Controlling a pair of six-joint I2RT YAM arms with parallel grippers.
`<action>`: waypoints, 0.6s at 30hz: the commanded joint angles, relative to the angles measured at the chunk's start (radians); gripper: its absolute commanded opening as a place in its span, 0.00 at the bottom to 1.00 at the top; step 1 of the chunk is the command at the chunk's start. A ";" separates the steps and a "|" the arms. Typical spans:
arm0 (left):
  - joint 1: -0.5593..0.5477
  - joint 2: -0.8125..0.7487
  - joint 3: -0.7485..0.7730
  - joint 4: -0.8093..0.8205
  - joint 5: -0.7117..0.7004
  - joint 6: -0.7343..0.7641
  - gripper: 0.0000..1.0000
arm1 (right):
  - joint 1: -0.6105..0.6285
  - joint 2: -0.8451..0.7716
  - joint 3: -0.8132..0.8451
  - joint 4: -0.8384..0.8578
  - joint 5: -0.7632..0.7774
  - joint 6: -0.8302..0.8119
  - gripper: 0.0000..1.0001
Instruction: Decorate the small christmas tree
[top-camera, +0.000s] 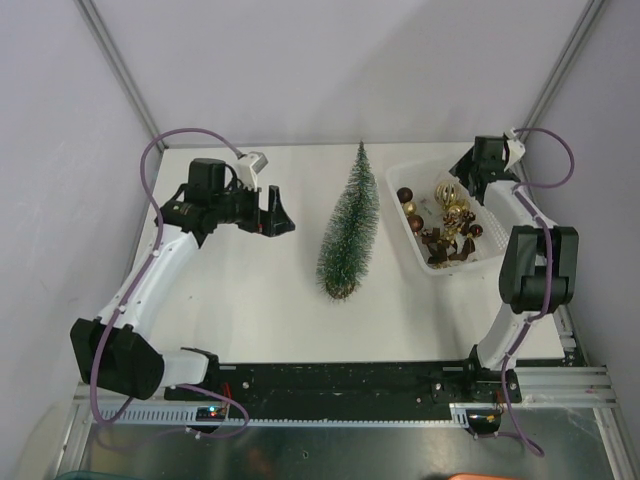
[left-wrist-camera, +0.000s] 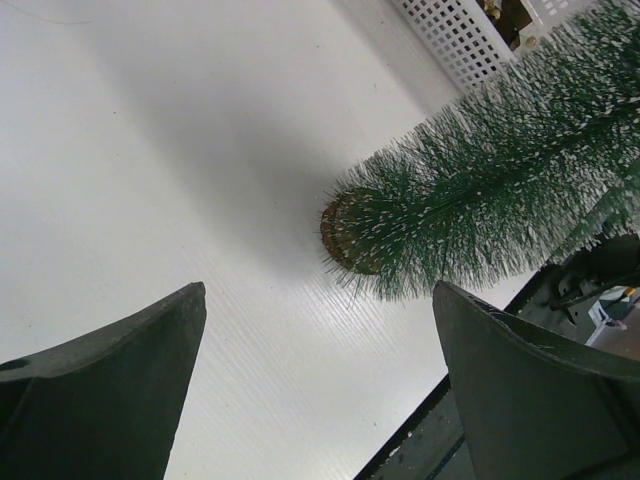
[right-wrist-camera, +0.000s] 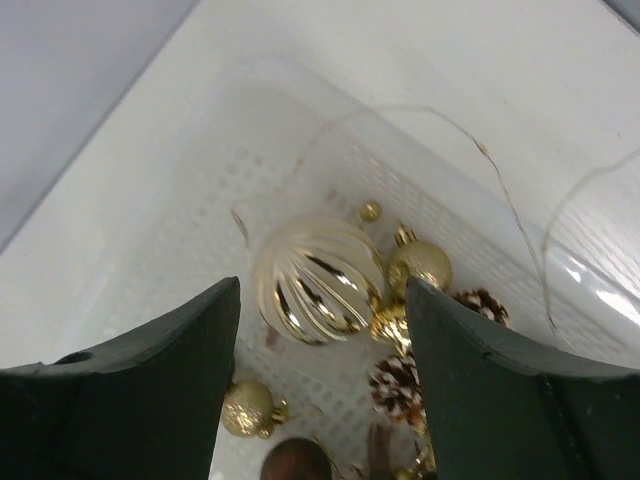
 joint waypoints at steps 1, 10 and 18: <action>0.006 0.017 0.012 0.013 0.000 0.029 1.00 | -0.007 0.065 0.145 -0.007 0.041 0.024 0.71; 0.006 0.033 0.013 0.014 -0.003 0.042 1.00 | -0.018 0.241 0.418 -0.202 0.050 0.035 0.67; 0.005 0.038 0.014 0.014 -0.005 0.053 1.00 | -0.019 0.267 0.424 -0.264 0.057 0.086 0.61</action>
